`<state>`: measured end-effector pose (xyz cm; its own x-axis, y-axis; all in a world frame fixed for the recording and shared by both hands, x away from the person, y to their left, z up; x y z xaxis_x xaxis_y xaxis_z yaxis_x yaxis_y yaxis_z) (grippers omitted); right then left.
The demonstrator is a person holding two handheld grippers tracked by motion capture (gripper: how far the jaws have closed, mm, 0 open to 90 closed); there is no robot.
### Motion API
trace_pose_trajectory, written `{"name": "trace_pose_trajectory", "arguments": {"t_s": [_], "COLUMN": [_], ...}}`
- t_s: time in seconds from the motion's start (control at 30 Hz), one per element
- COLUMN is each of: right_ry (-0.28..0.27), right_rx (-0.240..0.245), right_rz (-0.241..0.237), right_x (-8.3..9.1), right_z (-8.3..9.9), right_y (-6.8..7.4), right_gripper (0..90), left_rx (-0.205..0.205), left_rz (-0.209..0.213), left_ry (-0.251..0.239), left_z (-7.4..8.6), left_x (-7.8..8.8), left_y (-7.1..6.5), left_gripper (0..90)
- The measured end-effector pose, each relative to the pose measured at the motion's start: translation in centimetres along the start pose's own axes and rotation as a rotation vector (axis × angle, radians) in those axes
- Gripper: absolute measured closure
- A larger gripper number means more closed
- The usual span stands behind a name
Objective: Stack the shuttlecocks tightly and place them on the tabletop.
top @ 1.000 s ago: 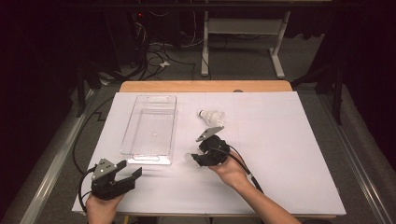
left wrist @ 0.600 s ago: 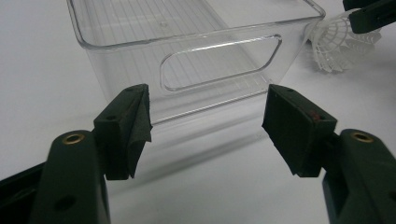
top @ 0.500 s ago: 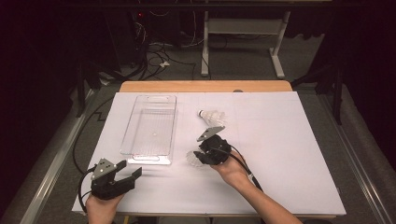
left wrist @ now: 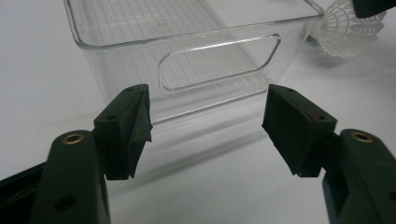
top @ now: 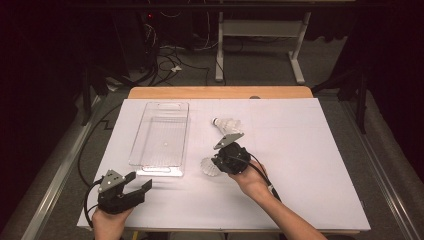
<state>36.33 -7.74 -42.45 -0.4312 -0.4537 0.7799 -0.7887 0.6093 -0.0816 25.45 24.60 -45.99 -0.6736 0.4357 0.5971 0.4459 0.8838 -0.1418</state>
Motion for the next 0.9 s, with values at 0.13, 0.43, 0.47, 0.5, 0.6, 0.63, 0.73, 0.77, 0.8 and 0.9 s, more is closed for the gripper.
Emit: {"name": "trace_pose_trajectory", "arguments": {"t_s": [0.13,0.43,0.47,0.5,0.6,0.63,0.73,0.77,0.8,0.9], "right_ry": [-0.011,-0.008,-0.006,-0.006,-0.005,-0.008,-0.018,-0.019,-0.021,-0.030], "right_rx": [0.019,0.003,0.000,0.003,-0.002,-0.011,-0.022,-0.023,-0.030,-0.045], "right_rz": [0.019,0.033,0.033,0.034,0.032,0.032,0.014,0.011,0.007,-0.008], "right_x": [0.3,0.6,0.7,0.7,0.9,1.0,1.3,1.4,1.6,2.0], "right_z": [0.0,0.0,0.0,0.0,0.0,0.0,0.1,0.2,0.2,0.5], "right_y": [0.0,-0.8,-0.9,-1.1,-1.4,-1.4,-1.7,-1.8,-1.9,-2.4], "right_gripper": [86.3,90.0,90.0,90.0,90.0,90.0,90.0,90.0,90.0,90.0], "left_rx": [0.000,0.000,0.001,0.002,0.006,0.007,0.006,0.006,0.005,0.004], "left_rz": [-0.001,-0.001,-0.001,-0.001,-0.004,-0.004,-0.004,-0.004,-0.004,-0.003], "left_ry": [0.001,0.000,0.001,0.002,-0.001,-0.001,0.000,0.001,0.002,0.004], "left_z": [0.0,0.0,0.0,0.0,0.0,0.0,0.0,0.0,0.0,0.0], "left_x": [0.0,0.0,0.0,0.0,0.0,0.0,0.0,0.0,0.0,0.0], "left_y": [0.0,0.0,0.0,0.1,0.1,0.1,0.1,0.1,0.1,0.1], "left_gripper": [32.9,32.9,32.9,32.9,32.9,32.9,32.9,32.9,32.9,32.9]}}
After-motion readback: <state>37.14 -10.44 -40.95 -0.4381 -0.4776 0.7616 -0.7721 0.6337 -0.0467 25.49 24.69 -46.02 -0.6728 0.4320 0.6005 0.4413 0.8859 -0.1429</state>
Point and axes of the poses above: each handheld gripper's, and its own axes: x roughly backward along the jaws, z roughly out of its underside, y roughly to its left, the point moved 1 cm from there along -x, roughly forward along the jaws, and after that the axes turned 2 degrees about y, right-handed, at the moved point
